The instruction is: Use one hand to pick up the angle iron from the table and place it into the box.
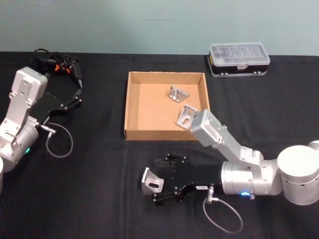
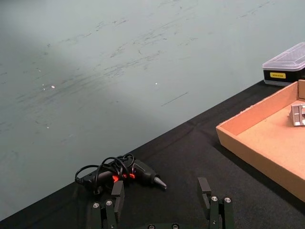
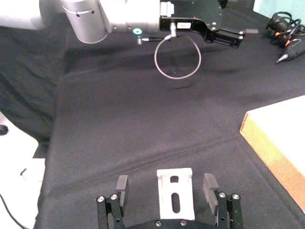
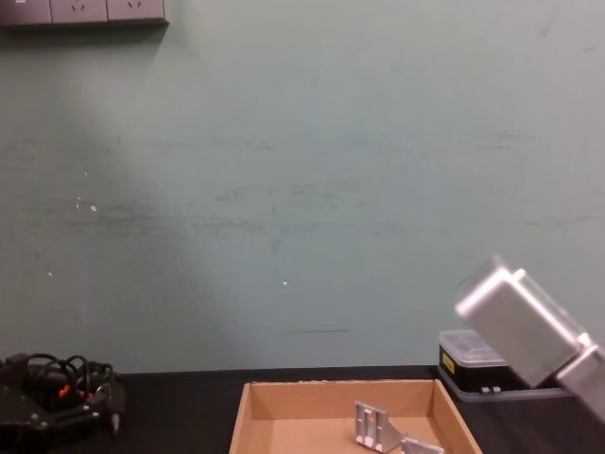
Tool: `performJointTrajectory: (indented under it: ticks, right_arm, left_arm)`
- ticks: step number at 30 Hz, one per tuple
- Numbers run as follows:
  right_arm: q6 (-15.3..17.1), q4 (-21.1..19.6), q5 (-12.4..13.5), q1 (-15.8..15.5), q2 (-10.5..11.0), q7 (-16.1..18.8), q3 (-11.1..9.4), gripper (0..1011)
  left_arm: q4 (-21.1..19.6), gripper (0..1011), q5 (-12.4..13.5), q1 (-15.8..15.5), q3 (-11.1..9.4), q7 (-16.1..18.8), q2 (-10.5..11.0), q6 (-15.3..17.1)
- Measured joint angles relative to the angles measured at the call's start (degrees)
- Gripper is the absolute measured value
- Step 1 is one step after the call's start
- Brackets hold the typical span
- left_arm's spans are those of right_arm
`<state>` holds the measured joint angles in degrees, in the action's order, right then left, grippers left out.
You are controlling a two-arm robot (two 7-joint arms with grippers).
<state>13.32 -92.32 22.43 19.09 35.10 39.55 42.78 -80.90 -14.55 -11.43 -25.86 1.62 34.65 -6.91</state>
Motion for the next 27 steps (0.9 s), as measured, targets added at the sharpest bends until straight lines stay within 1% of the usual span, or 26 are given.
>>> performJointTrajectory:
  ticks: [12, 27]
  right_arm:
    - [-0.46, 4.31, -2.93, 2.02, -3.1, 0.34, 1.75, 1003]
    - [-1.64, 7.84, -3.91, 3.11, -5.69, 1.69, 2.41, 1002]
  left_arm:
    - [0.0, 1000, 0.0, 0.0, 0.0, 0.0, 0.0, 0.0]
    - [0.0, 1000, 0.0, 0.0, 0.0, 0.0, 0.0, 0.0]
